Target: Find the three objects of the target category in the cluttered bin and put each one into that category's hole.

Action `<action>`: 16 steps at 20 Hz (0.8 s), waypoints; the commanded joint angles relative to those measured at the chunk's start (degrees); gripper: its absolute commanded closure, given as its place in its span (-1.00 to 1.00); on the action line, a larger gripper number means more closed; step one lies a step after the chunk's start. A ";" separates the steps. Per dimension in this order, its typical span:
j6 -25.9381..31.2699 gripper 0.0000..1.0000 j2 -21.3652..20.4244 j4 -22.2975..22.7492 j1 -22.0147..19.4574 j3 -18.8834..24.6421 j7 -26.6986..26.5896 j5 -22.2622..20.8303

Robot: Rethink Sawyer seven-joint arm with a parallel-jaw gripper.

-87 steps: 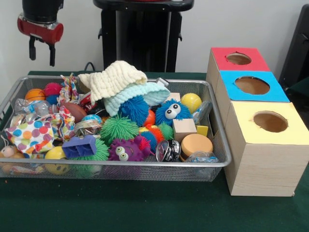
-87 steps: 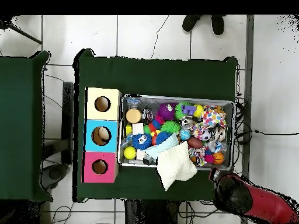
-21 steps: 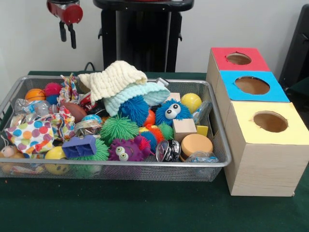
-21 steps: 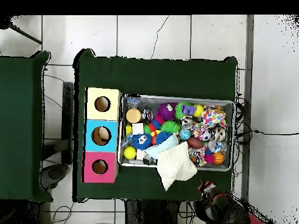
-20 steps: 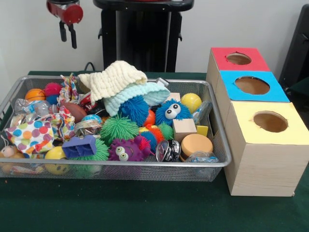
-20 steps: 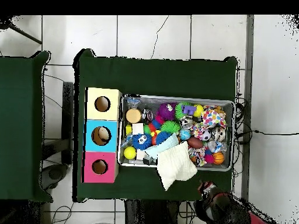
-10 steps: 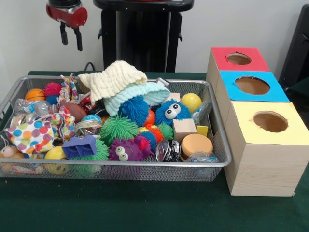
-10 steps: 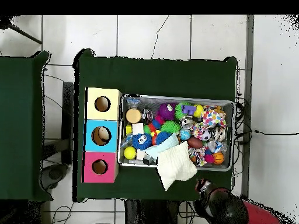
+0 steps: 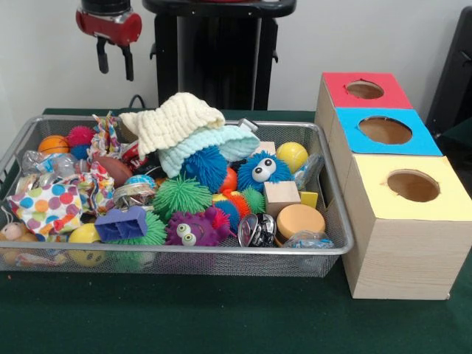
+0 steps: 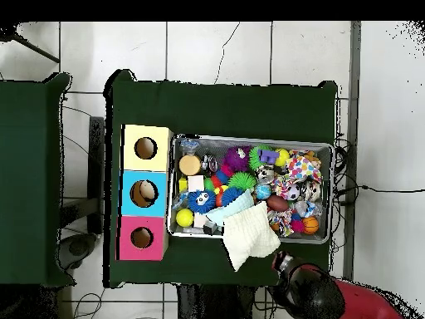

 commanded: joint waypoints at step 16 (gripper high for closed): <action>-2.31 -1.00 8.36 -6.03 -3.47 7.70 -9.85 -12.30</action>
